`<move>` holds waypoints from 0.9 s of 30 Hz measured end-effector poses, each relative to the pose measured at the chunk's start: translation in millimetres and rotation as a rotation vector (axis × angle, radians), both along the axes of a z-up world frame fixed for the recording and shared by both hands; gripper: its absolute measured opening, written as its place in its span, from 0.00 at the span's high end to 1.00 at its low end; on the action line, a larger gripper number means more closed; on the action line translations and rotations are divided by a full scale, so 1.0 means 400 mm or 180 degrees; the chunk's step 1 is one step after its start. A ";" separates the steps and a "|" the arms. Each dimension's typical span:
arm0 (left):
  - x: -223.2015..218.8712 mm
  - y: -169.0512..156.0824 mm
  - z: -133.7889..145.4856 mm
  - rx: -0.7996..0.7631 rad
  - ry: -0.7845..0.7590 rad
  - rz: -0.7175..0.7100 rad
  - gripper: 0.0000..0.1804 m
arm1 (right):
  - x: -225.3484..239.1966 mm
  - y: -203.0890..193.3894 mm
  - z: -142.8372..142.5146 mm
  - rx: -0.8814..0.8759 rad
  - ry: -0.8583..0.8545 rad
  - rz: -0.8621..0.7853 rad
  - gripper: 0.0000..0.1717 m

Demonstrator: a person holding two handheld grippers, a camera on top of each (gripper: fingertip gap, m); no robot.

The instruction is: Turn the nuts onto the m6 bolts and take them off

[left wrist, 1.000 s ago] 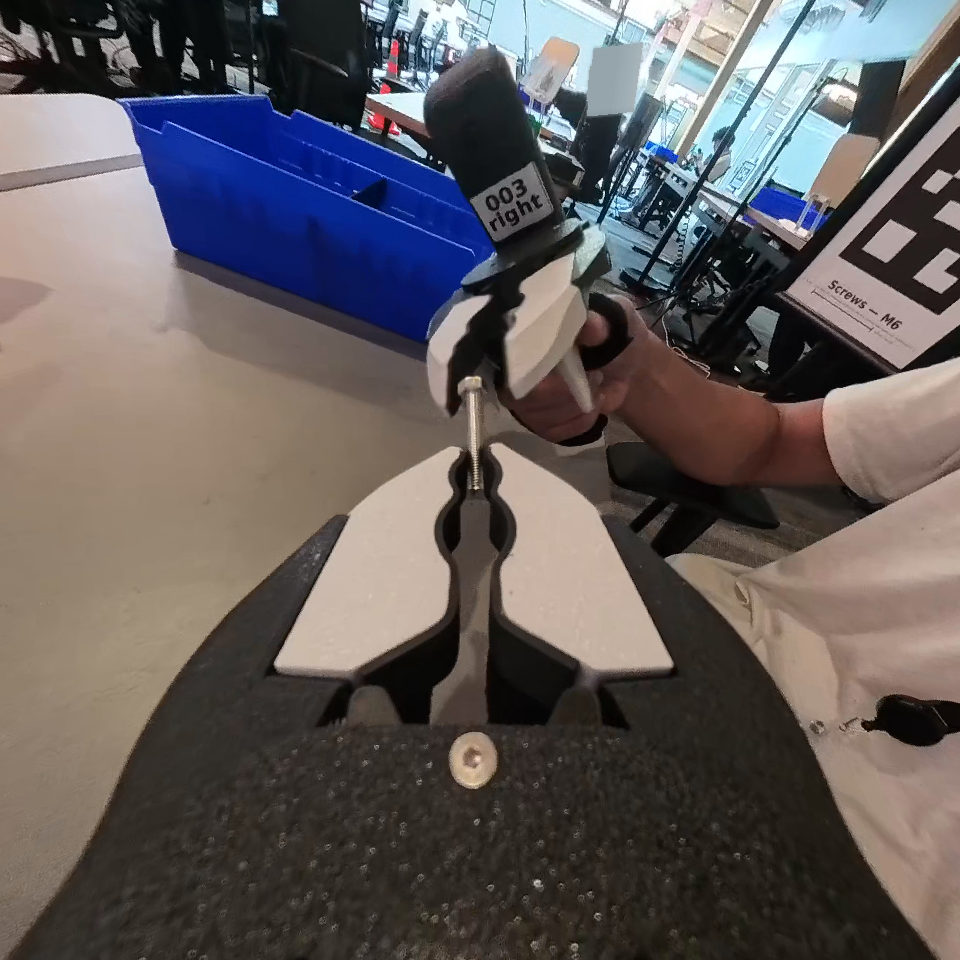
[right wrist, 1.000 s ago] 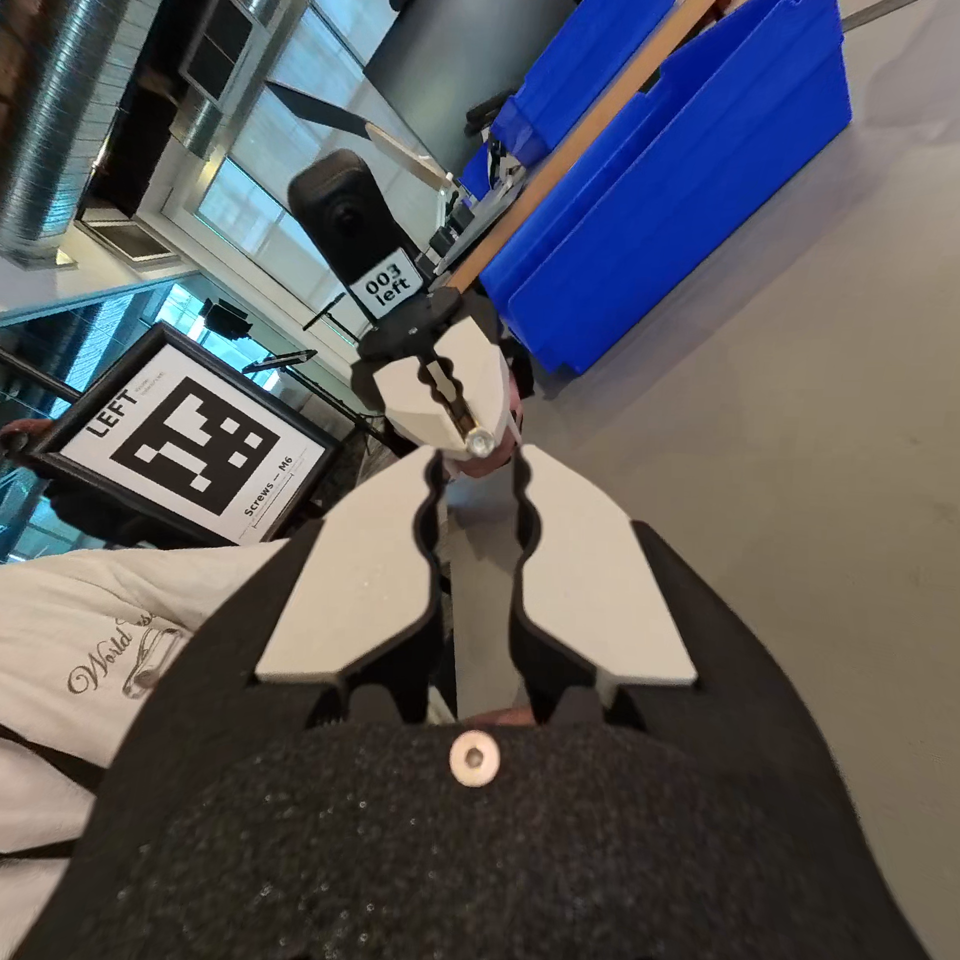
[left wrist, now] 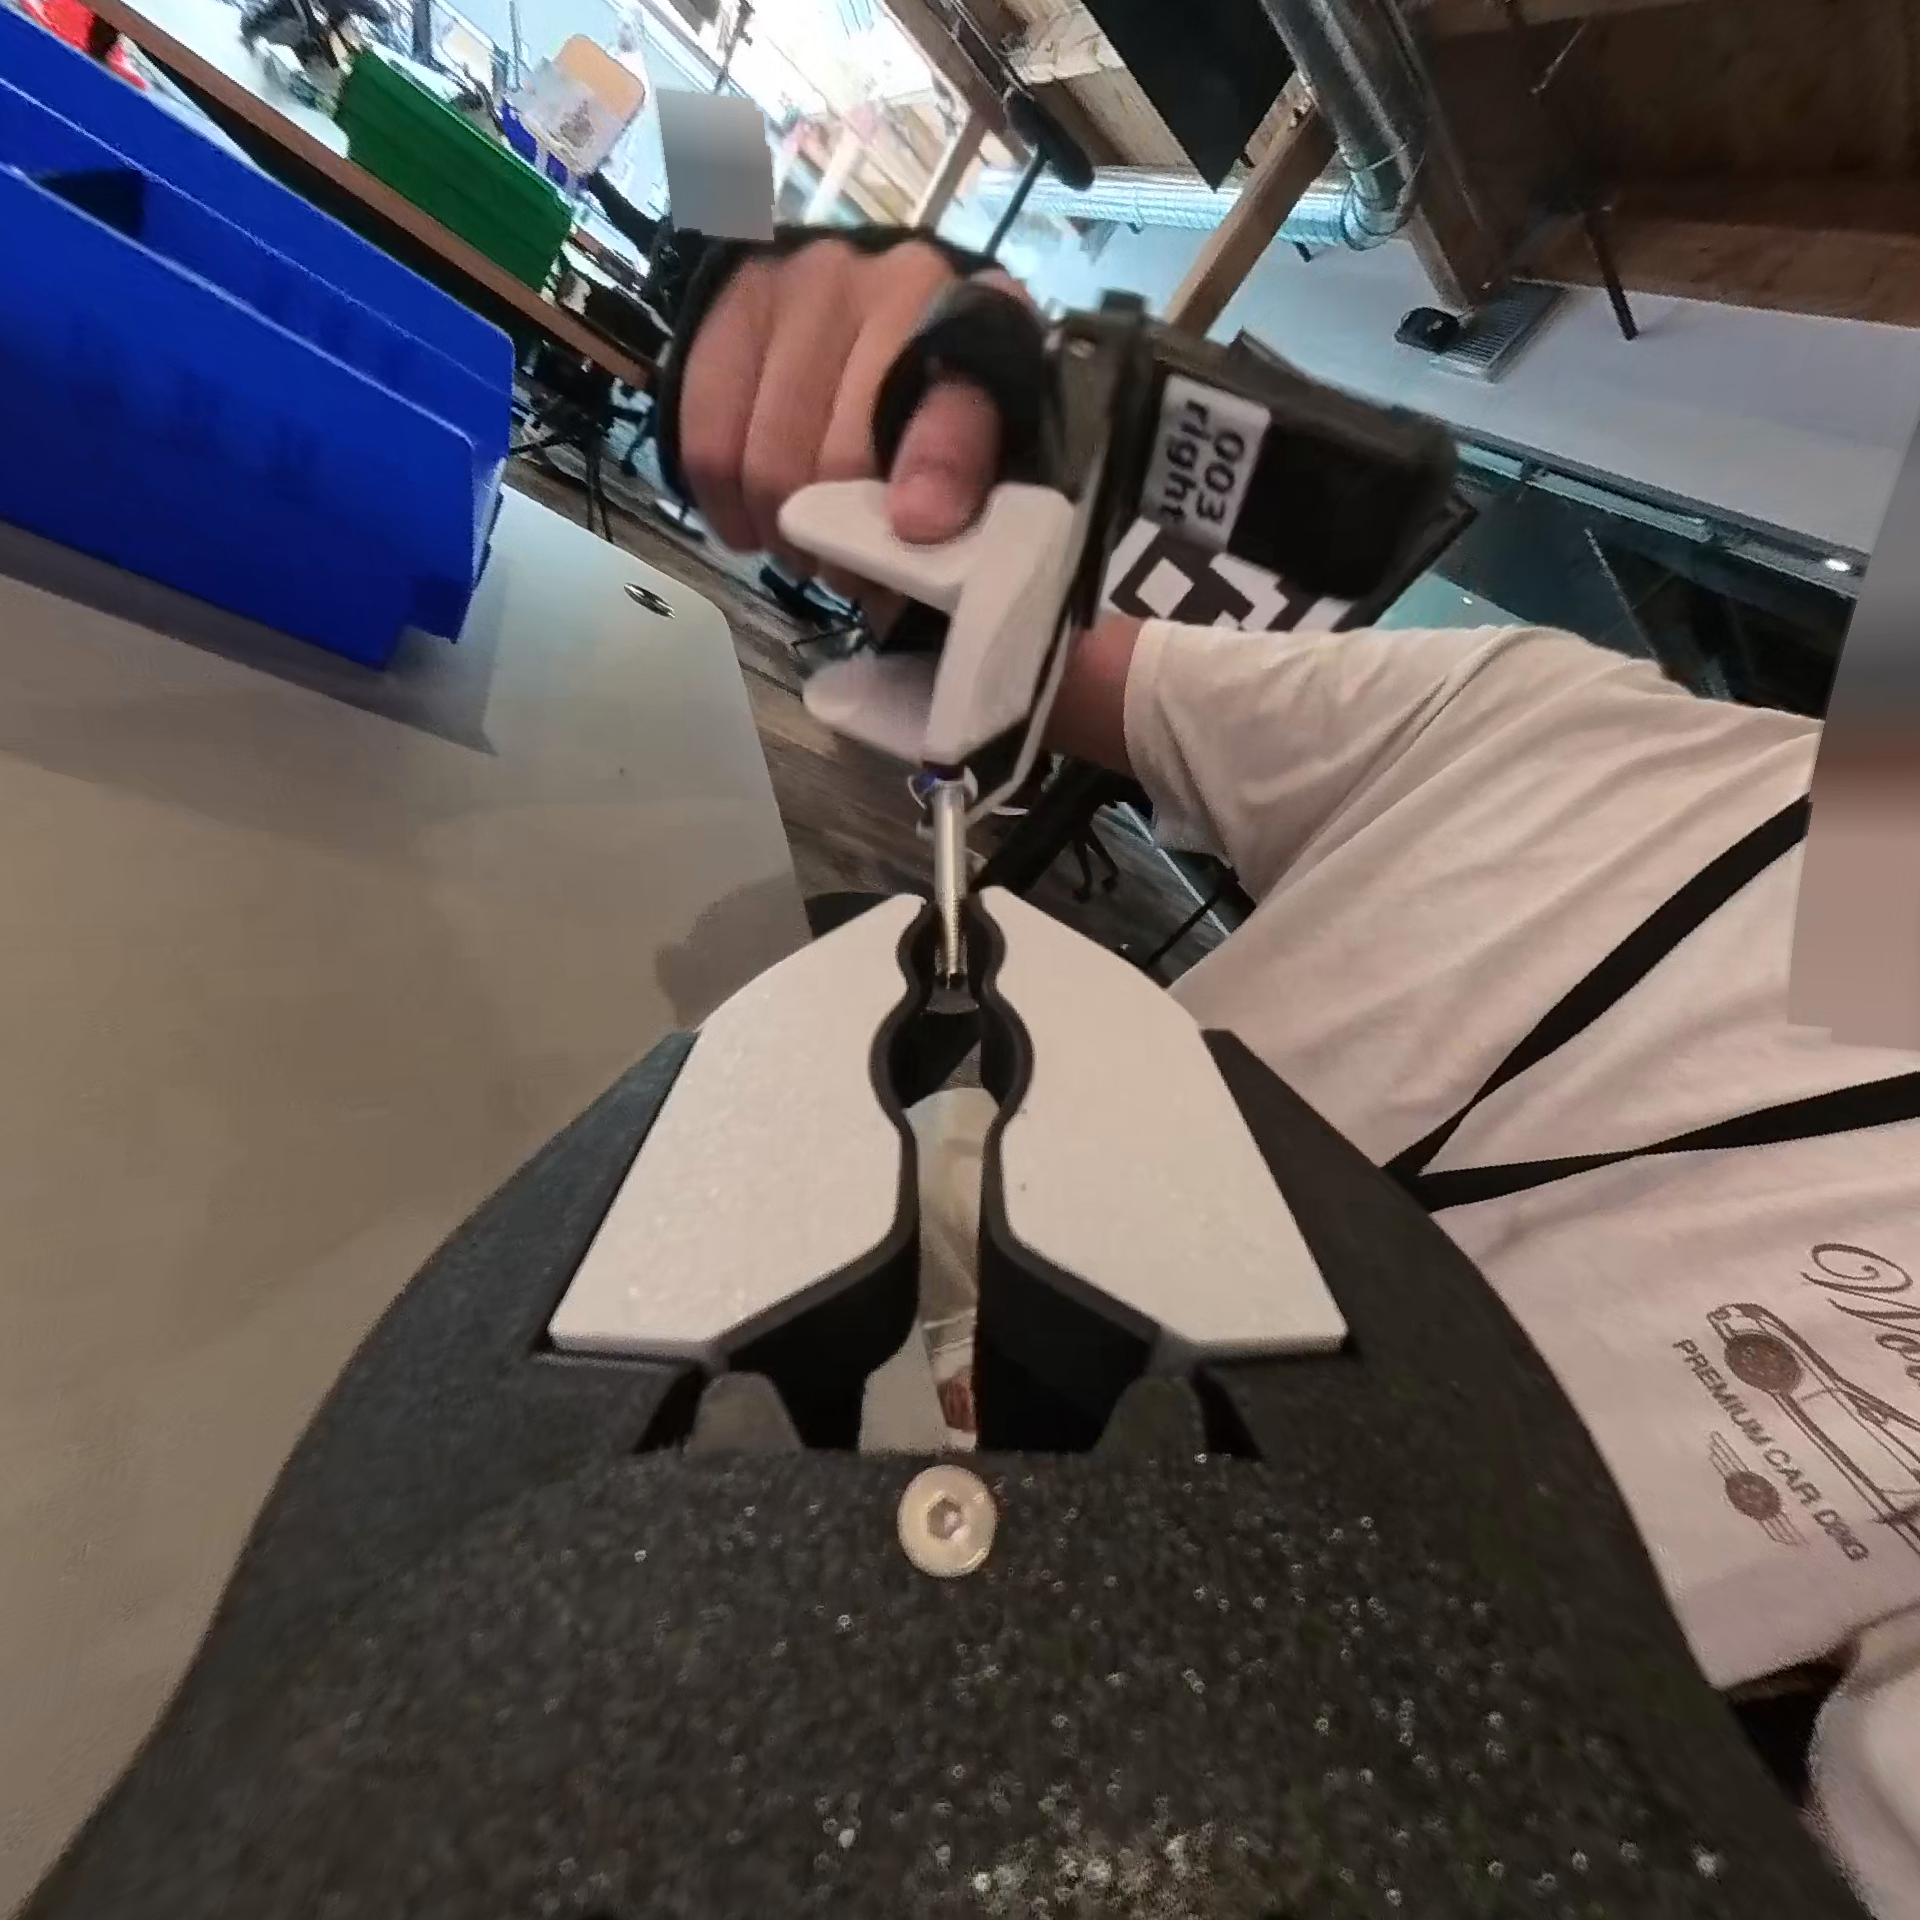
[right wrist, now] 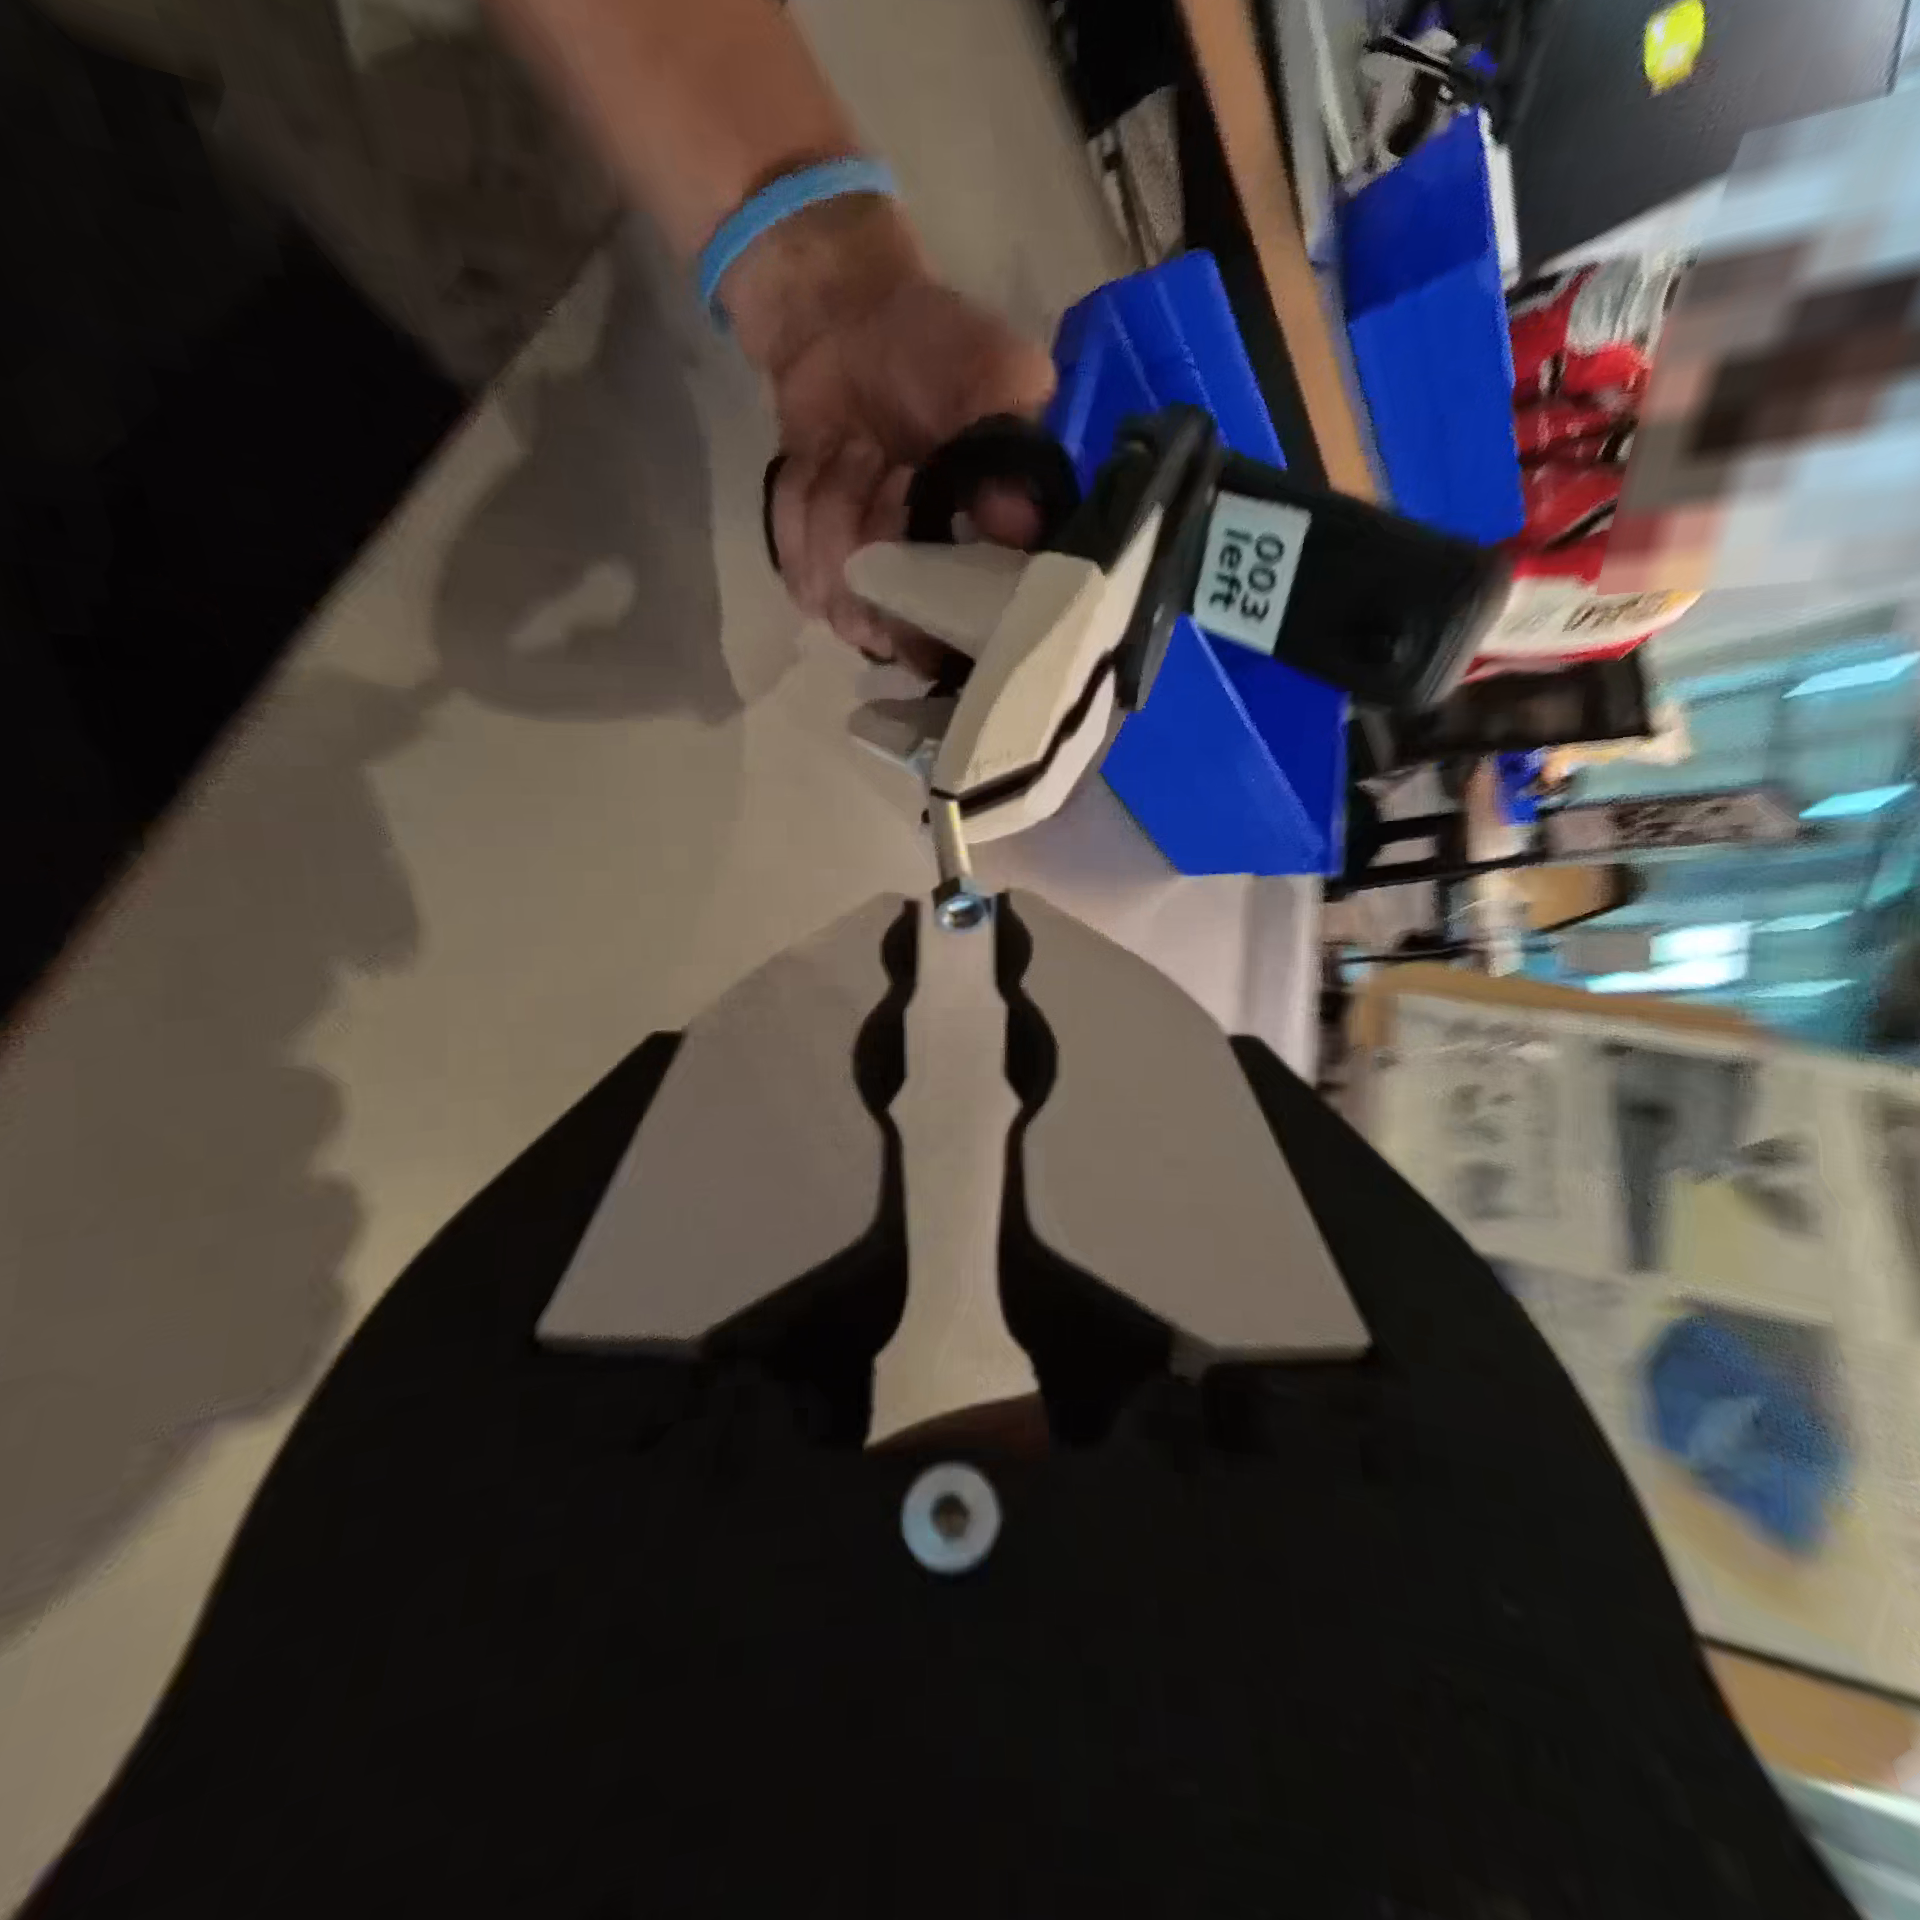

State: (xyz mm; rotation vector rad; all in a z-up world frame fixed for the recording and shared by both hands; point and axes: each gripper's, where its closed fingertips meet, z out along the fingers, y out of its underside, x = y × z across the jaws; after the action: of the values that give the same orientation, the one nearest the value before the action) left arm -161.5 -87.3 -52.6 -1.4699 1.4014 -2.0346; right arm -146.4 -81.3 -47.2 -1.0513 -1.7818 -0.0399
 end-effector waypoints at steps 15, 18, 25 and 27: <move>-0.002 0.088 -0.038 0.1000 0.0400 0.0839 0.97 | 0.006 0.074 -0.025 -0.5272 0.3483 -0.1097 0.82; 0.000 0.086 -0.041 0.1030 0.0434 0.0832 0.97 | -0.001 0.076 -0.032 -0.5020 0.3317 -0.1169 0.83; -0.005 0.071 -0.041 0.0909 0.0399 0.0679 0.97 | -0.013 0.058 -0.039 -0.4037 0.2605 -0.1088 0.94; -0.007 0.061 -0.032 0.0794 0.0316 0.0590 0.97 | -0.012 0.048 -0.036 -0.3546 0.2237 -0.0939 0.94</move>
State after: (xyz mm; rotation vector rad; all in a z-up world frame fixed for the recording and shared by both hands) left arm -164.3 -62.8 -65.4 -1.5443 1.4370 -1.6322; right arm -151.1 -62.1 -61.7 -1.7884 -0.9073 1.1098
